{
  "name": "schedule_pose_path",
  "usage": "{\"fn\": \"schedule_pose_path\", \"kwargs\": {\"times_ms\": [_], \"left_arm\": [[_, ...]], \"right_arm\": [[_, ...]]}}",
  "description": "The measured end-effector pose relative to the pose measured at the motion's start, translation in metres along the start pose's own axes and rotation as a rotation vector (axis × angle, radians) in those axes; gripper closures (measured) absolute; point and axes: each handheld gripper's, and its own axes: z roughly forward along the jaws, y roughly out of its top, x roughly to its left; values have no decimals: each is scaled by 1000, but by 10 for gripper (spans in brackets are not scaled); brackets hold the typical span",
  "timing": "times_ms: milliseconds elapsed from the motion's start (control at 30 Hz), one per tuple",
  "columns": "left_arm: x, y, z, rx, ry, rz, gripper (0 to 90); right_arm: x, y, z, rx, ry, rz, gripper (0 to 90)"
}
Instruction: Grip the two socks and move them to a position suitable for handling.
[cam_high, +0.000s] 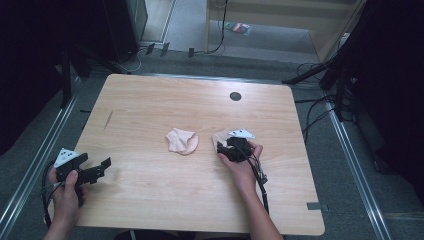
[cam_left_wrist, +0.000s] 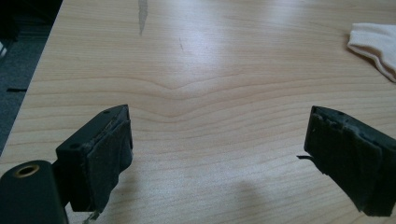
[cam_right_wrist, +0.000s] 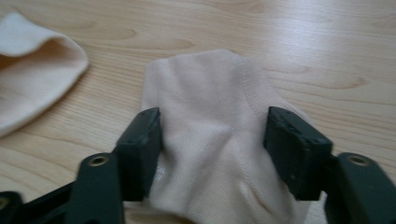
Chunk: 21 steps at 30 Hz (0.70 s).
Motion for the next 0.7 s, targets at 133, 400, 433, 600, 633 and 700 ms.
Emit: {"fn": "schedule_pose_path", "kwargs": {"times_ms": [133, 400, 433, 600, 633, 700], "left_arm": [[0, 0, 0, 5, -1, 3, 84], [0, 0, 0, 7, -2, 5, 85], [0, 0, 0, 7, -2, 5, 84], [0, 0, -1, -9, 5, 2, 84], [0, 0, -2, -11, 7, 3, 84], [-1, -1, -2, -18, 14, 4, 84]], "right_arm": [[4, -3, 0, -9, -46, -20, 497], [1, -6, -2, -27, -95, -47, 795], [0, -5, -2, -25, -101, -53, 806], [-7, -4, -3, -34, -65, -8, 830], [-14, -4, -11, -67, -80, 11, 834], [-17, -3, -15, -82, -87, 12, 834]]}}
